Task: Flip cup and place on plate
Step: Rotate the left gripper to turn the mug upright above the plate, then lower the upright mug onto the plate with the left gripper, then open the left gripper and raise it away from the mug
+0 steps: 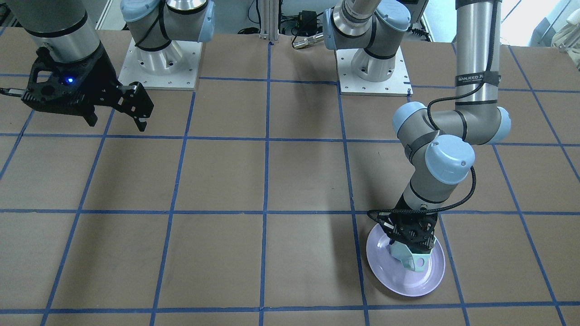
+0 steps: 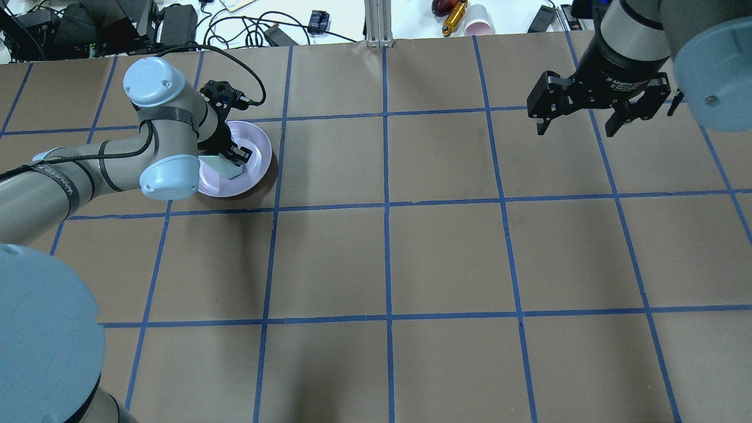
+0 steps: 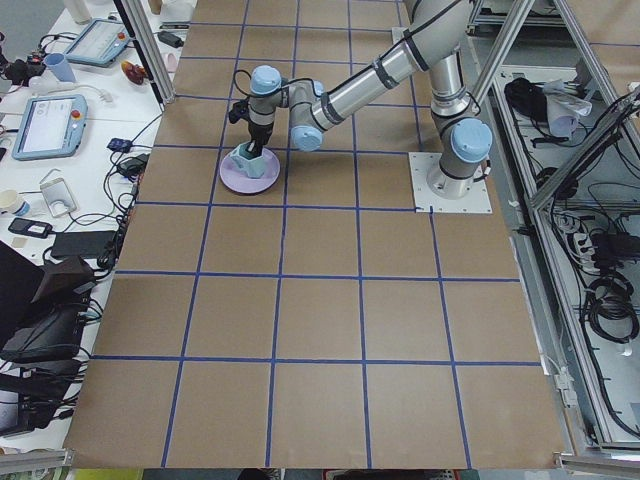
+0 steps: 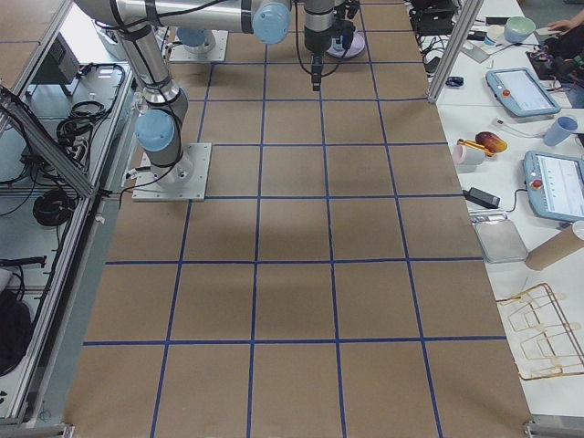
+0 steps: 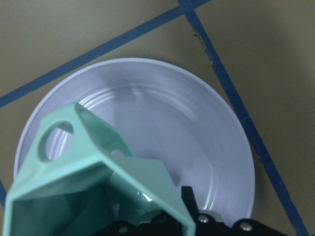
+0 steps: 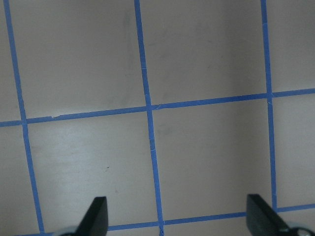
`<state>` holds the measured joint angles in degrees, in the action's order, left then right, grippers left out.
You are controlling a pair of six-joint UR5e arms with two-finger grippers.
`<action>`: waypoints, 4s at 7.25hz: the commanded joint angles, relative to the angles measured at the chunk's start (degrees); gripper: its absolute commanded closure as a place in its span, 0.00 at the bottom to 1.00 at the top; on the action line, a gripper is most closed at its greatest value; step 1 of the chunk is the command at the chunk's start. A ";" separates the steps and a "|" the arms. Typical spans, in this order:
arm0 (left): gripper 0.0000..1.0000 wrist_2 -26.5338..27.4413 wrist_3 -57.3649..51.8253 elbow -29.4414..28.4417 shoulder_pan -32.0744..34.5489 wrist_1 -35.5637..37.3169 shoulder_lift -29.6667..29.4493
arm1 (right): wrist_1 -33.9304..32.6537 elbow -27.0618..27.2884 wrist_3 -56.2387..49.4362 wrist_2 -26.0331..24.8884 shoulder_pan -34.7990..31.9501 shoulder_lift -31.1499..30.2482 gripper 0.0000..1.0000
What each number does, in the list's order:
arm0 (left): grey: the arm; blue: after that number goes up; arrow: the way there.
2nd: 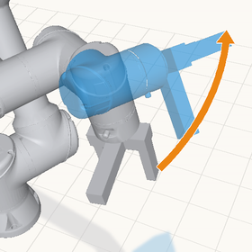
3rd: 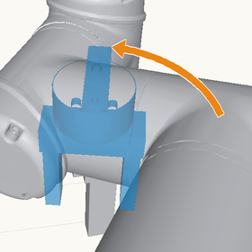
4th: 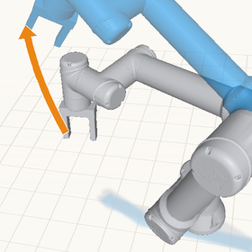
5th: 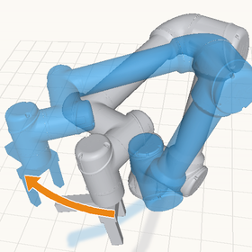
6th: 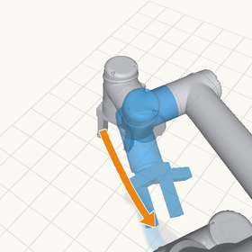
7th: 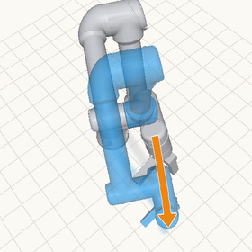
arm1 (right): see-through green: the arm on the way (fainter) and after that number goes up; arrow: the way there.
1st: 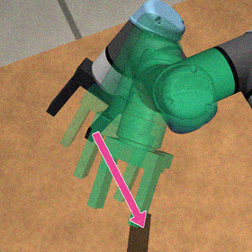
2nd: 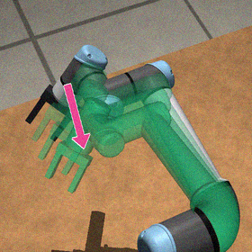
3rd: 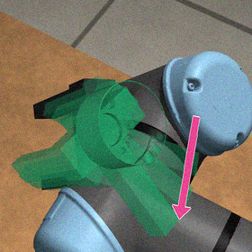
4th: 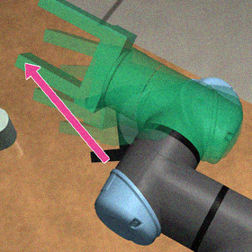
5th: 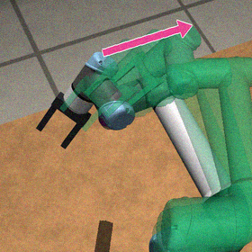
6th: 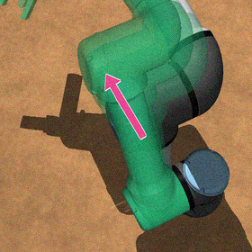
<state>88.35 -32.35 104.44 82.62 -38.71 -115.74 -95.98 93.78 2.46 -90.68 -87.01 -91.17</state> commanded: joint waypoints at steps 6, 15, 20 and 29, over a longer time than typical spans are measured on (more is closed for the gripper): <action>0.00 -0.55 0.71 0.32 0.00 -0.22 -0.54 | 0.00 0.00 0.00 -0.02 0.00 -0.06 0.00; 0.00 -2.04 6.75 -0.21 1.05 -1.80 2.79 | 0.00 0.00 0.00 -0.02 0.00 -0.06 0.00; 0.00 -1.87 12.22 -5.99 3.15 -20.65 11.31 | 0.00 0.00 0.00 -0.02 0.00 0.02 0.00; 0.00 0.24 29.35 -21.39 4.92 -55.95 21.00 | 0.00 0.00 0.00 0.07 0.00 -0.06 0.00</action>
<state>87.76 -4.97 83.39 87.32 -94.21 -94.59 -95.98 93.78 2.46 -90.65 -87.01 -91.22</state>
